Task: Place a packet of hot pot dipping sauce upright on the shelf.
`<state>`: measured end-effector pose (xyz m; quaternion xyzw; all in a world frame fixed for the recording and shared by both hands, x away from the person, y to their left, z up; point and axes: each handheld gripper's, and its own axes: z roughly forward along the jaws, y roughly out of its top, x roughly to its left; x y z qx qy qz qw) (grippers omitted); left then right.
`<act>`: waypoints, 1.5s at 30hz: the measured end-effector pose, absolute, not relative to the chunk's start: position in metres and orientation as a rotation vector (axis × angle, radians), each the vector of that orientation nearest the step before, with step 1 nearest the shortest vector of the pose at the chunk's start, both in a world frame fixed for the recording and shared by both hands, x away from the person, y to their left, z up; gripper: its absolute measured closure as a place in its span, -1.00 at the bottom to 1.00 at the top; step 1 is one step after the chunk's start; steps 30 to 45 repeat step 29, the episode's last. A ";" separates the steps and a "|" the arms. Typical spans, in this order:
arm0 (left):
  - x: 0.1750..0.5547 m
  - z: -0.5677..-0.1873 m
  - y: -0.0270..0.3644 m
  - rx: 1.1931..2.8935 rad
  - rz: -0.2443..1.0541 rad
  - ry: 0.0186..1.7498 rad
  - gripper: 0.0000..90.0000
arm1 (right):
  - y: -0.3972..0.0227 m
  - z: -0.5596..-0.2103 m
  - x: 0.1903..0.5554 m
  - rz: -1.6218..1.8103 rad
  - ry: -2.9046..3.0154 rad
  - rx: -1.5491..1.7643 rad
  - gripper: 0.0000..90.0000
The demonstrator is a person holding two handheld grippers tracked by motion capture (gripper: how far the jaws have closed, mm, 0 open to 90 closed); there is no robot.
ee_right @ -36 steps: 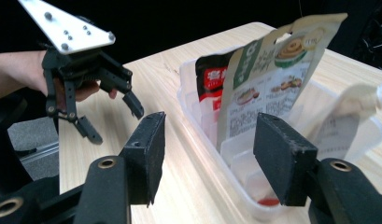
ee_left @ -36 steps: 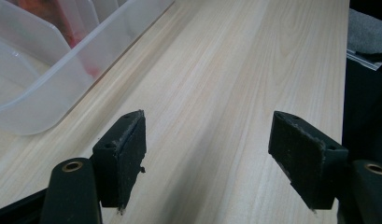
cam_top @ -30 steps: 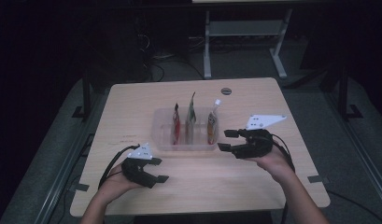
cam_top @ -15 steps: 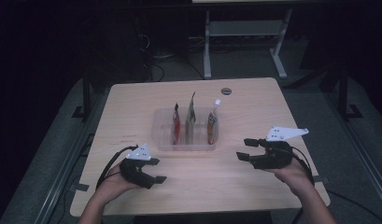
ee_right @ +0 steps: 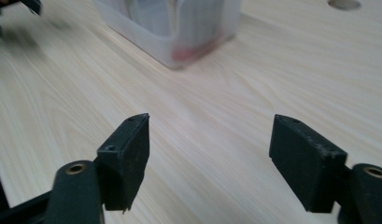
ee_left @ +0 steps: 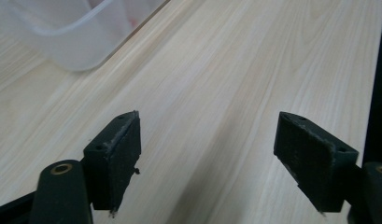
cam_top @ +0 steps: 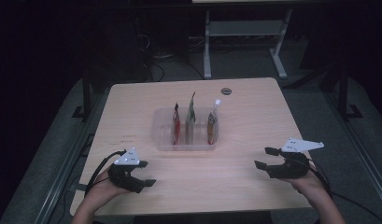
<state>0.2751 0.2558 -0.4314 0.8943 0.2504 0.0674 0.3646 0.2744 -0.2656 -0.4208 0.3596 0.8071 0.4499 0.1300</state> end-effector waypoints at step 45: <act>0.289 -0.448 0.280 2.299 0.278 0.735 -0.68 | -0.289 -0.456 0.282 1.122 2.322 1.098 -0.64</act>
